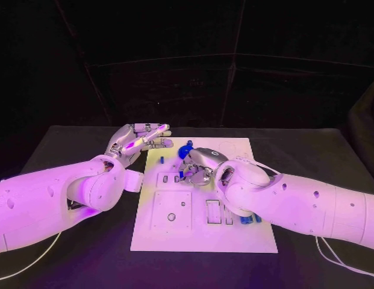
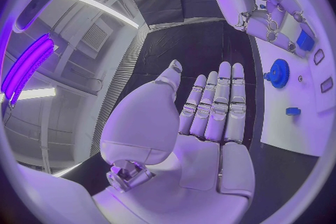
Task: Assemble the parts on the task board
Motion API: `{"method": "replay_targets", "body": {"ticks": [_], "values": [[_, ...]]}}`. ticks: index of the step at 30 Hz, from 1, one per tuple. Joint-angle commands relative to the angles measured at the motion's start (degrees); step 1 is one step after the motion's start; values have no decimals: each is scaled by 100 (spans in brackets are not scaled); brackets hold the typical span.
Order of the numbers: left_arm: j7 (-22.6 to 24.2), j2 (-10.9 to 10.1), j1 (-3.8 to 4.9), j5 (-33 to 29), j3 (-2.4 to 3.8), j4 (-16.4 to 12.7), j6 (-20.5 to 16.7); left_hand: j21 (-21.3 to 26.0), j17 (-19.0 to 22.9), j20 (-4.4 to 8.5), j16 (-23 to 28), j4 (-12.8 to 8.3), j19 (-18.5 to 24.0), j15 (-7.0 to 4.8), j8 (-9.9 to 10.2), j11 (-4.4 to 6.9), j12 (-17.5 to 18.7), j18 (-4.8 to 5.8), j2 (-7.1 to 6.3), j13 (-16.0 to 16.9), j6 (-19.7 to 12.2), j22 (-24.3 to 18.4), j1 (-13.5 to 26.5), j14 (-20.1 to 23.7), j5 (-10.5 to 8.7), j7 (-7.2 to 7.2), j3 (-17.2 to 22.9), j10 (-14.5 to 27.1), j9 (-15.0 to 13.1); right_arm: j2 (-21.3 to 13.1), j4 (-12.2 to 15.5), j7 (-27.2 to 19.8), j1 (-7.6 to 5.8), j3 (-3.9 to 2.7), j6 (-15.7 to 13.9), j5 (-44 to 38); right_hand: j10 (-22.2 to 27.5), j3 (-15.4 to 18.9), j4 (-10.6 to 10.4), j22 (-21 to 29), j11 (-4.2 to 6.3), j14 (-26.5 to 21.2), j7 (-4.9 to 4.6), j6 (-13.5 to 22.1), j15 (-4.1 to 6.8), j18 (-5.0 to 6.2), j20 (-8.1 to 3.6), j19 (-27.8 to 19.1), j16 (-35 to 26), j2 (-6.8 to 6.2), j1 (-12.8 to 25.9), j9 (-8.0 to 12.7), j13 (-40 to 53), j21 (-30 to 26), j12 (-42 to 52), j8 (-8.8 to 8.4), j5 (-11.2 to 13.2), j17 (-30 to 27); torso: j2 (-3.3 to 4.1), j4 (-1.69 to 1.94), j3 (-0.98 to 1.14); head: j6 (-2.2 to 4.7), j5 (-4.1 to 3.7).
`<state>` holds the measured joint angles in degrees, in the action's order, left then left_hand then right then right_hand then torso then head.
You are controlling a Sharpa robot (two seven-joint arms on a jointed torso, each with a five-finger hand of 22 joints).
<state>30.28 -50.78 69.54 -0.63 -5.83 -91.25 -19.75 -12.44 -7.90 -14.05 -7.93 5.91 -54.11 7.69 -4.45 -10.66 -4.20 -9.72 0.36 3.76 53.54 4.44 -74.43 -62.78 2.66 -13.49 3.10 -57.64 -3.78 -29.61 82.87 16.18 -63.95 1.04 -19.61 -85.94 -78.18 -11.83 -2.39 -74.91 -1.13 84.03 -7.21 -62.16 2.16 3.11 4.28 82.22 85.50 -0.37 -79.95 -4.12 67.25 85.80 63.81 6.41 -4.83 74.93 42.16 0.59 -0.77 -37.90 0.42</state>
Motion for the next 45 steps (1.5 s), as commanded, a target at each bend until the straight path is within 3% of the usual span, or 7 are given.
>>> {"method": "replay_targets", "body": {"ticks": [1,12,30,38,45], "values": [[9,2,13,24,6,-13,63,39,-9,3,39,-40,-29,1,20,12,16,-81,54,0,13,-8,-9,-33,10,-9,-2,-12,-6,22,-17,60,-2,-2,152,-185,25,-25,-10,-412,-21,396,105,-161,29,-62,-17,-14,-33,3,39,-1,4,1,-11,13,-33,548,0,-4,-1,-7,10],[4,1,16,24,6,-13,65,43,-9,3,45,-46,-28,2,20,13,16,-80,53,0,16,-11,-9,-30,10,-7,-5,-17,-6,69,-50,199,25,-1,305,-329,35,-28,-8,-389,-24,393,100,-149,27,-57,-16,-30,-42,-27,66,4,-10,-9,-31,1,-45,535,0,-3,2,-58,9],[-7,12,17,24,6,4,74,44,-9,3,47,-48,-27,2,20,13,16,-80,53,0,17,-12,-8,-29,10,-7,-6,-18,-6,59,-23,528,29,-1,557,-599,125,-53,-7,-315,-66,381,45,-27,-5,-41,8,-86,-81,-198,205,27,-125,-45,-188,-94,-112,479,-1,-7,0,-67,5],[-11,11,17,24,6,5,75,44,-9,3,47,-48,-27,2,20,13,16,-80,53,0,17,-12,-8,-29,10,-7,-6,-18,-6,68,-17,560,29,-1,576,-617,202,-34,-34,-268,-102,375,3,84,-34,-31,34,-120,-102,-345,325,35,-229,-69,-321,-167,-146,453,-4,-8,-1,-67,1],[-15,9,17,24,5,5,79,44,-9,3,47,-48,-27,2,20,13,16,-80,53,0,17,-12,-8,-29,10,-7,-6,-18,-6,79,-13,536,29,-1,440,-623,340,86,-119,-224,-152,370,-45,281,-78,-21,76,-151,-124,-559,528,38,-438,-96,-560,-251,-456,429,-3,-6,-1,-63,0]]}}
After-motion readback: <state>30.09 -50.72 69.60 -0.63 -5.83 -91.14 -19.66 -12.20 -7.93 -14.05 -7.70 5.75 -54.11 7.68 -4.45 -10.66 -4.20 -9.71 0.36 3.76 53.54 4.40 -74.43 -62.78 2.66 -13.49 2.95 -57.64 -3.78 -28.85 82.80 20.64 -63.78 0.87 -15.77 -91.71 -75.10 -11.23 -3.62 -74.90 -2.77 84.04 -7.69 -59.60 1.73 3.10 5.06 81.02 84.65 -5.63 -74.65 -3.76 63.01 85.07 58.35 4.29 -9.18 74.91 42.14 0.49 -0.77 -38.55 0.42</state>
